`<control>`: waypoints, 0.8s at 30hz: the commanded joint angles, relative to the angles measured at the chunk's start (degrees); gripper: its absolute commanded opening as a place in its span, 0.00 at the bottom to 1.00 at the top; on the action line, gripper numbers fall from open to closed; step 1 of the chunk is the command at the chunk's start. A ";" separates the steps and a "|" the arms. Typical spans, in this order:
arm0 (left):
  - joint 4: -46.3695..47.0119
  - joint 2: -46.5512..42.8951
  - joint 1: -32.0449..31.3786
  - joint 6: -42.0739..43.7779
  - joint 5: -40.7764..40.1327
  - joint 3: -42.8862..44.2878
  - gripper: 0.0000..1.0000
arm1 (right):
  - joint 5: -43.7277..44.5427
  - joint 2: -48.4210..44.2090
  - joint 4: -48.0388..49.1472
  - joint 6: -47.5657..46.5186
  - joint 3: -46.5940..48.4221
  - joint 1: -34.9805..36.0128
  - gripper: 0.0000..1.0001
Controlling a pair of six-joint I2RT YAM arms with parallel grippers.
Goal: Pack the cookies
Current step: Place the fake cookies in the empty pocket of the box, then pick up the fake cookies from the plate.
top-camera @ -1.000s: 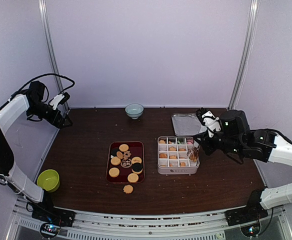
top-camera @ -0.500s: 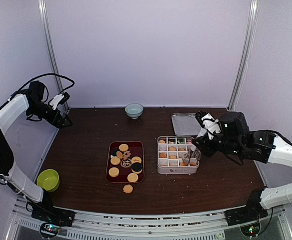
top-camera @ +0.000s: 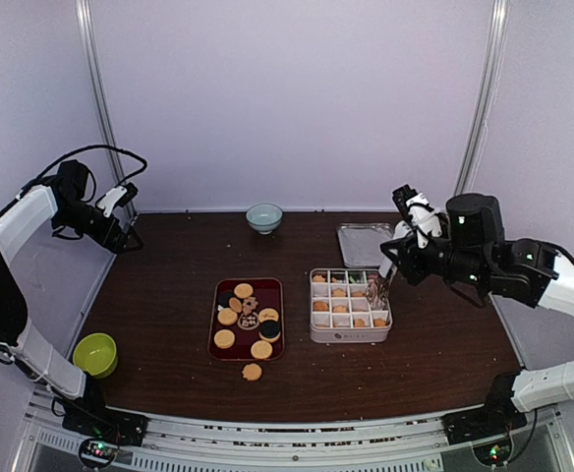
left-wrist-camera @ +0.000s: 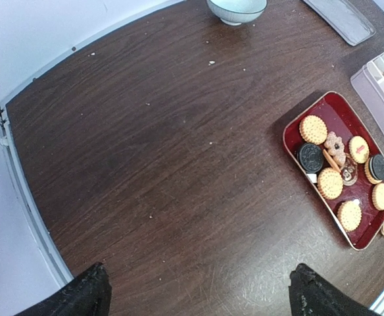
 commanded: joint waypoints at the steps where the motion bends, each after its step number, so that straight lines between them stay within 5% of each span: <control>1: -0.02 0.11 0.02 1.19 0.57 0.92 0.97 | -1.85 2.63 6.34 0.61 6.10 -0.35 0.21; 4: -0.25 -0.22 0.01 1.63 0.48 0.79 0.97 | -4.36 6.29 9.66 1.75 7.91 -0.35 0.14; 17: -0.69 -0.75 0.01 2.18 0.76 -0.91 0.97 | -13.63 36.22 30.62 6.56 28.56 7.04 0.15; 24: -1.22 -1.89 0.03 2.85 0.62 -1.53 0.97 | -10.18 52.71 28.62 3.68 43.48 11.23 0.29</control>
